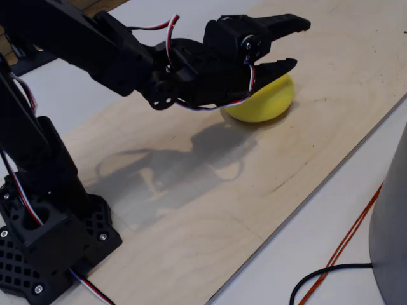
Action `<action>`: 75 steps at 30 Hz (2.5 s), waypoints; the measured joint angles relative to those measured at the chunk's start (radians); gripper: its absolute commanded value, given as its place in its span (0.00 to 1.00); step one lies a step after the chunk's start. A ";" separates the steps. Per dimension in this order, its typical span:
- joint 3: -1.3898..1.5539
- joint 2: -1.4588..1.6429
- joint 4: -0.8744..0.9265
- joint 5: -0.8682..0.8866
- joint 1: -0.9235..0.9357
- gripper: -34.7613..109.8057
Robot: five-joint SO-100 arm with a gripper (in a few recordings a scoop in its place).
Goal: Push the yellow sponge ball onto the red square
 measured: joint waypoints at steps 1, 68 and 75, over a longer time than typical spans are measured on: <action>-0.006 0.000 -0.003 -0.002 0.003 0.38; -0.049 -0.161 -0.043 0.187 -0.009 0.38; -0.049 -0.161 -0.043 0.204 -0.028 0.38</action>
